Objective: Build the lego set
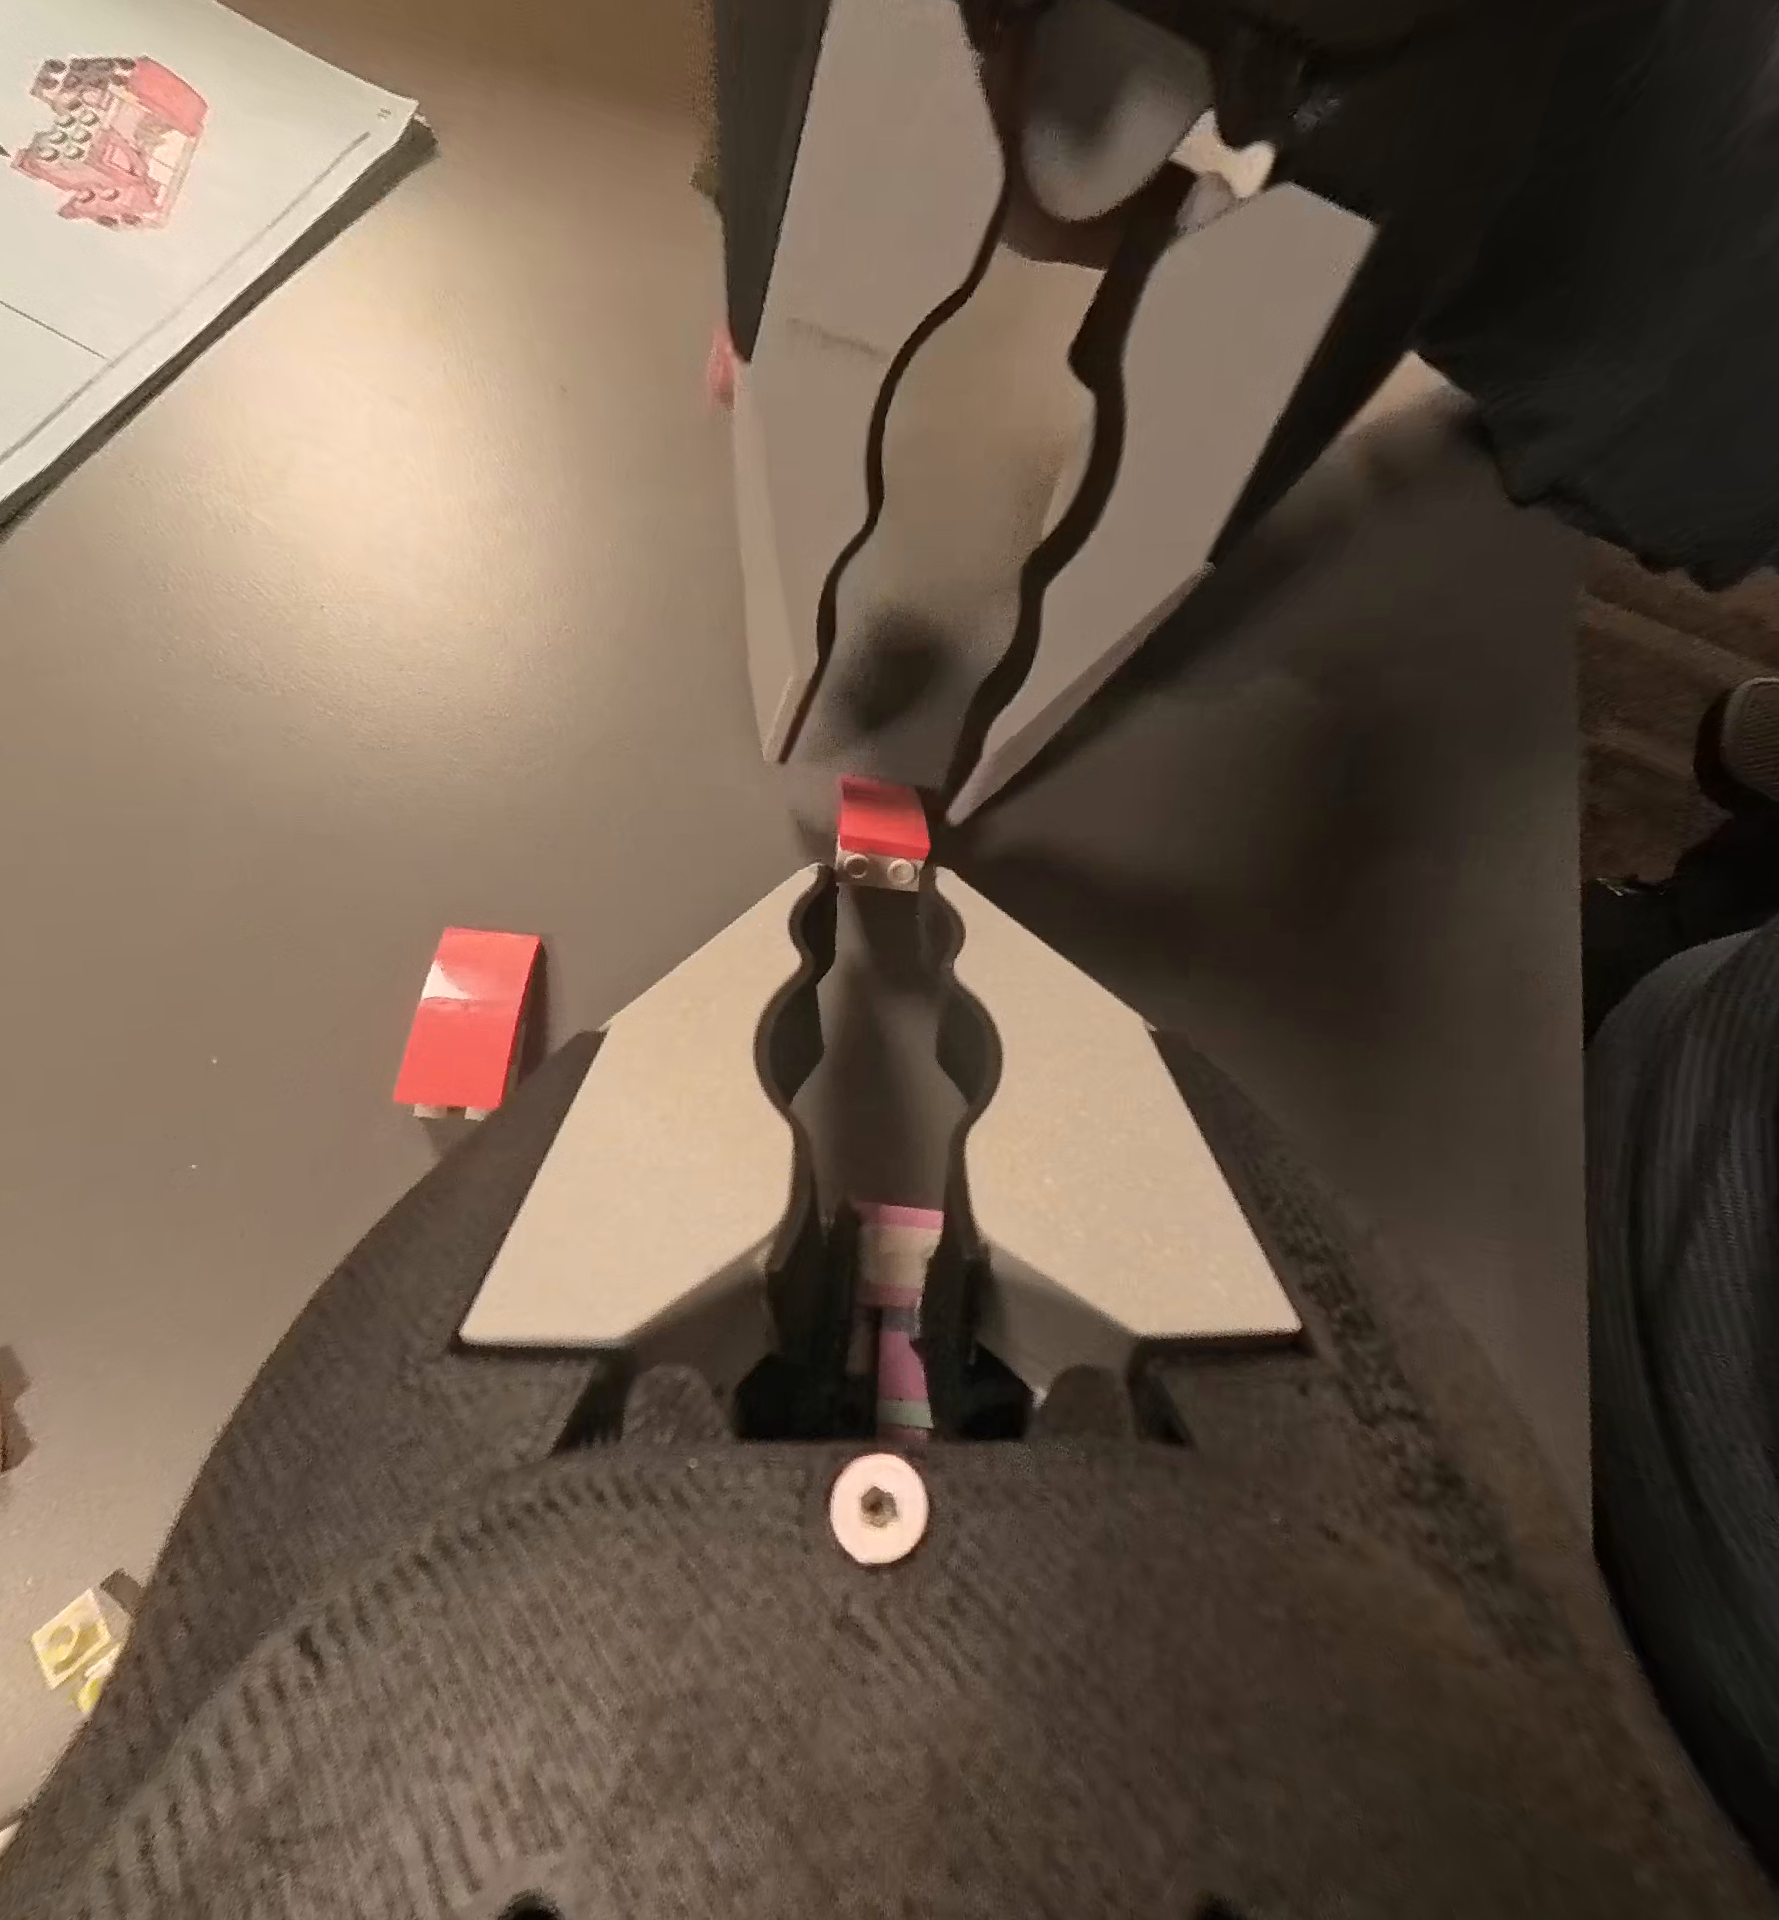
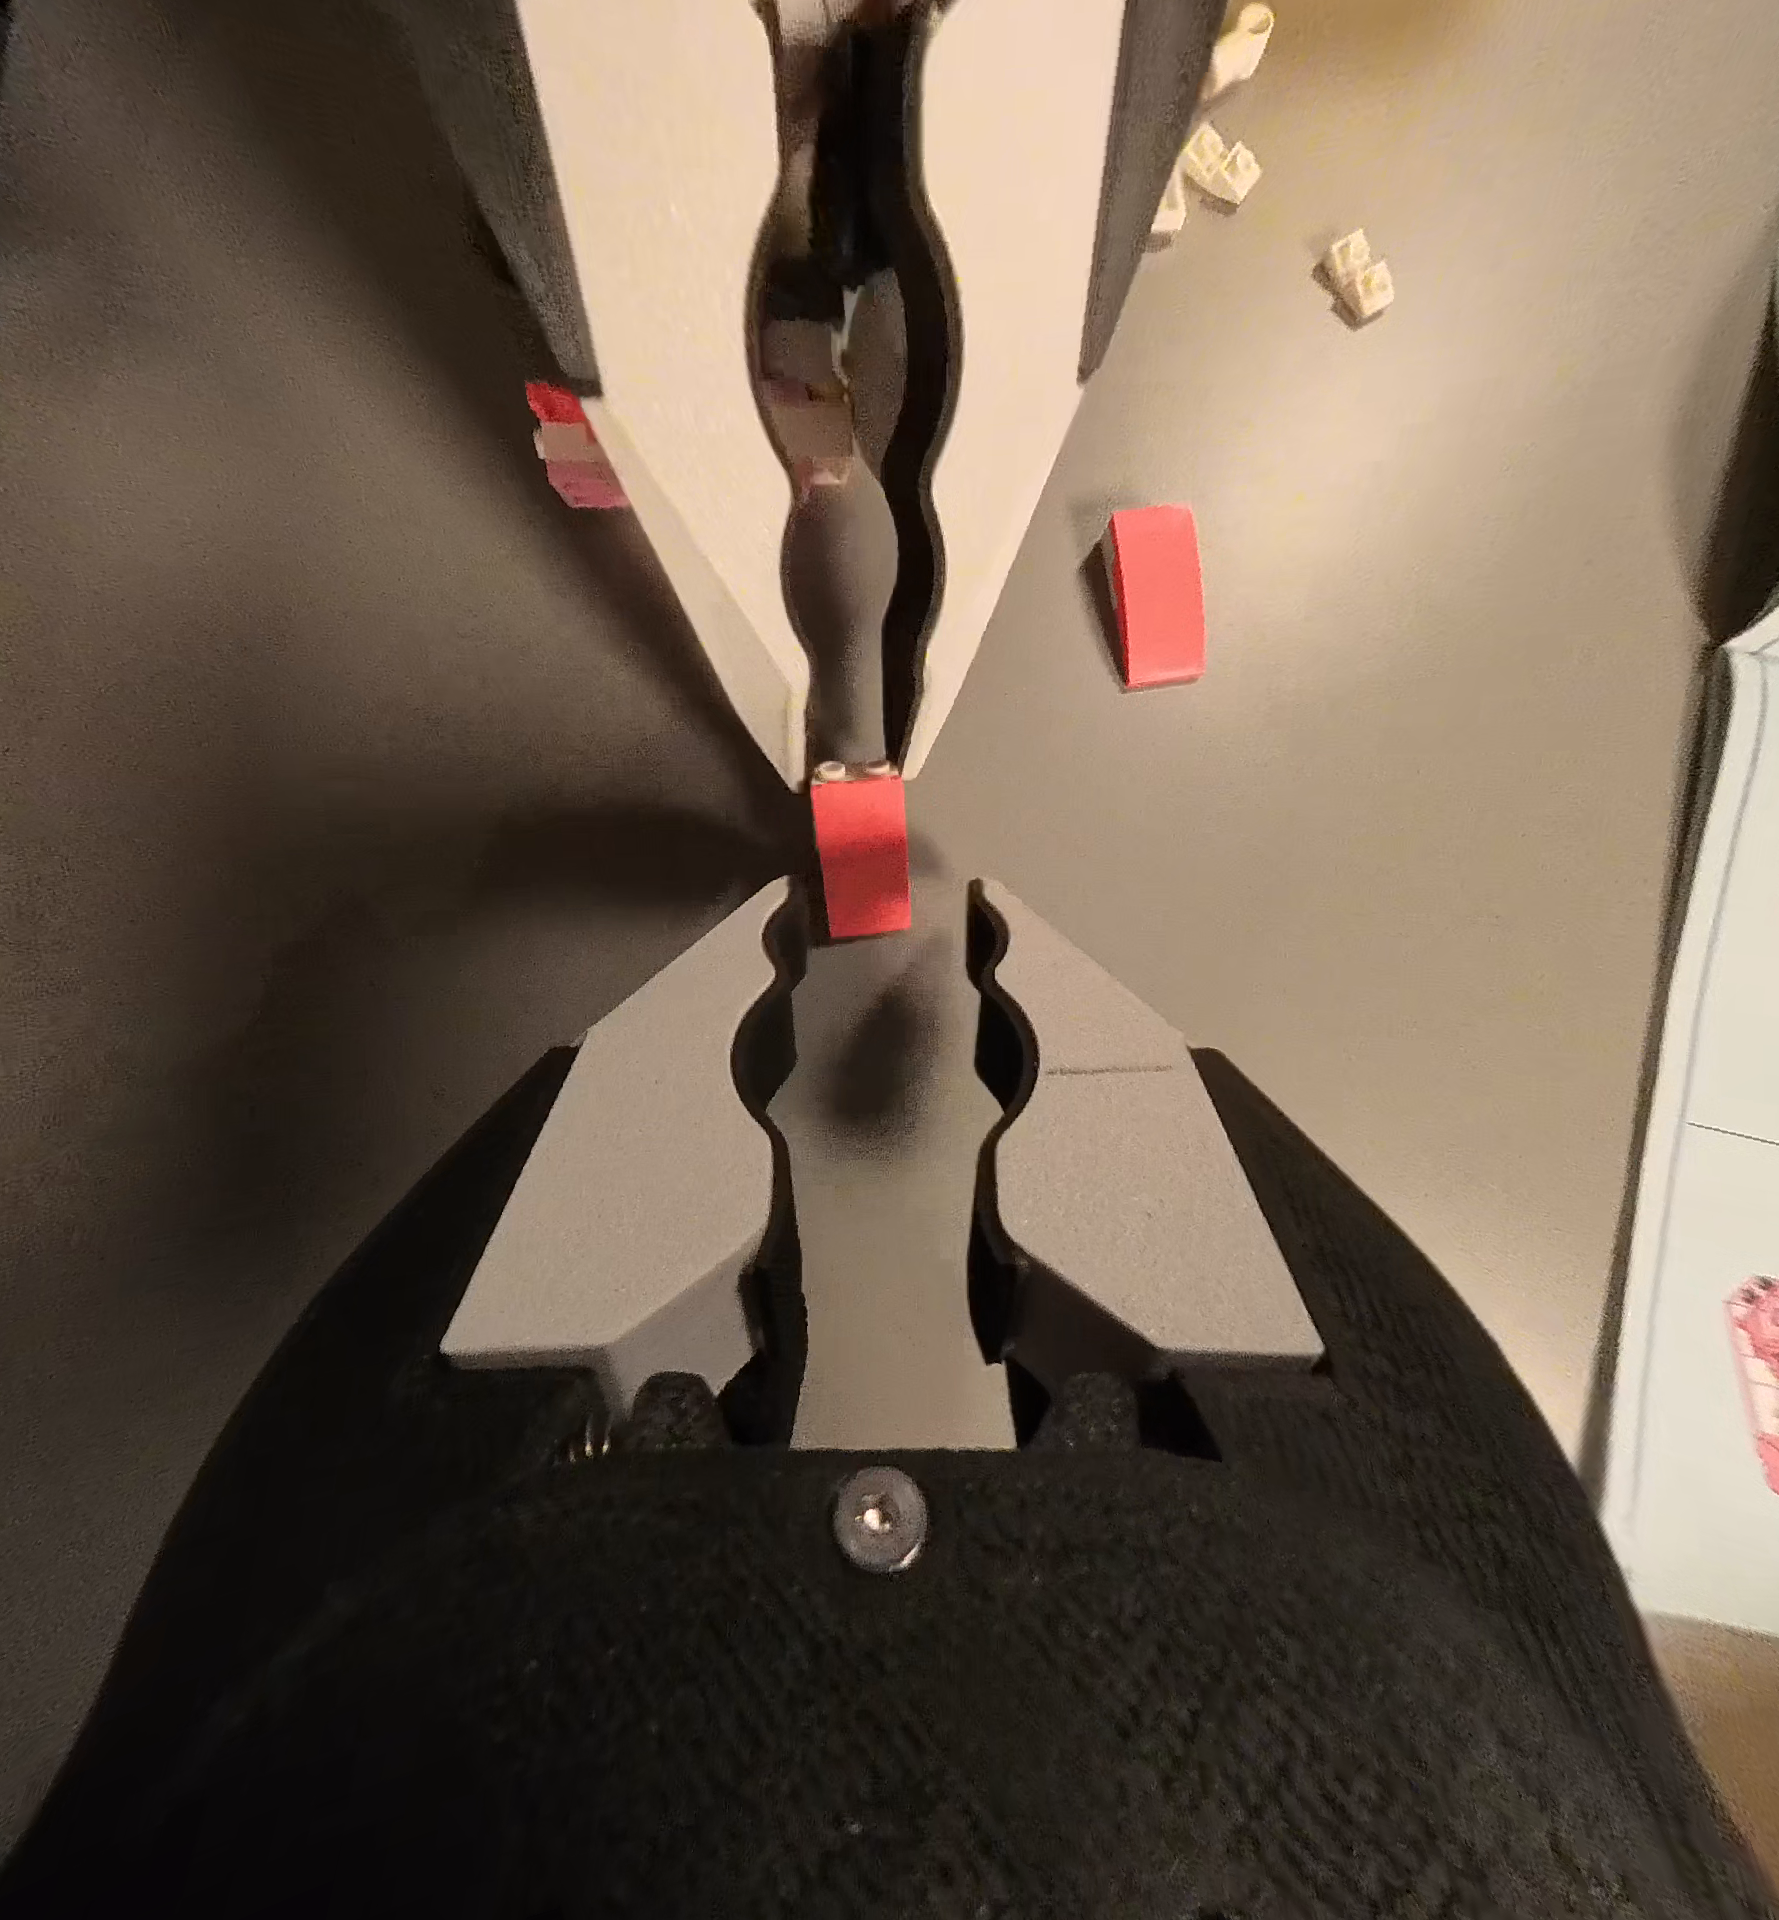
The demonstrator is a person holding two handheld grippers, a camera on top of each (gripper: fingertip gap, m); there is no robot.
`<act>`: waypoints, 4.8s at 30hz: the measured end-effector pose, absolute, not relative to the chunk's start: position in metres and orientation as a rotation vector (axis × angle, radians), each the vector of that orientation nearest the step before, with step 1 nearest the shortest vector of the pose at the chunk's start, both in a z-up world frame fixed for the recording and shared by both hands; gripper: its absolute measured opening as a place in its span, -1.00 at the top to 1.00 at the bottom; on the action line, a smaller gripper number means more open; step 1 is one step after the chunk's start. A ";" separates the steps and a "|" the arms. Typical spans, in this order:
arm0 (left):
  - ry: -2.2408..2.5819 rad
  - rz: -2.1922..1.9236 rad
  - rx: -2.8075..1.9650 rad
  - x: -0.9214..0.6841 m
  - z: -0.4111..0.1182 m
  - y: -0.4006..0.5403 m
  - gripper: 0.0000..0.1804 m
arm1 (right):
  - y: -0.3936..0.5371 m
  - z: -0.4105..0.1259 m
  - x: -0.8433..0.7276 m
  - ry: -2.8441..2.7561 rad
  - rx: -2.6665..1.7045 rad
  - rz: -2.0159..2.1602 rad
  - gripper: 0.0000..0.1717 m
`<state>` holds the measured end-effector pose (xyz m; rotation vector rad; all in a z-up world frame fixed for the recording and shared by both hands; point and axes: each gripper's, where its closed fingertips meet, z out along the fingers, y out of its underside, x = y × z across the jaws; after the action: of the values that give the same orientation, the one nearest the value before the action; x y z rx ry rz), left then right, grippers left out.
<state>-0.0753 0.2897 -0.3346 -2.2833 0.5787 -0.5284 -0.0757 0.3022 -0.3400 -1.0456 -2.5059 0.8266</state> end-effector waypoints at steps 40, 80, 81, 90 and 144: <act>0.171 -0.736 -2.266 -0.088 -0.333 0.300 0.84 | 0.304 -0.333 -0.095 -1.808 -1.101 0.462 0.87; 0.058 -0.923 -2.279 -0.084 -0.330 0.294 0.84 | 0.298 -0.336 -0.094 -1.872 -1.098 0.546 0.87; 0.055 -0.927 -2.280 -0.084 -0.330 0.293 0.84 | 0.298 -0.336 -0.094 -1.873 -1.093 0.540 0.87; 0.057 -0.926 -2.283 -0.084 -0.330 0.293 0.84 | 0.299 -0.336 -0.094 -1.865 -1.066 0.464 0.88; 0.360 -0.615 -2.098 -0.073 -0.301 0.299 0.76 | 0.314 -0.318 -0.092 -1.757 -0.919 0.271 0.91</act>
<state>-0.0726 0.2985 -0.3006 -2.0981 0.3599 -0.6154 -0.0922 0.3143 -0.3179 -0.9192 -1.7572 0.2714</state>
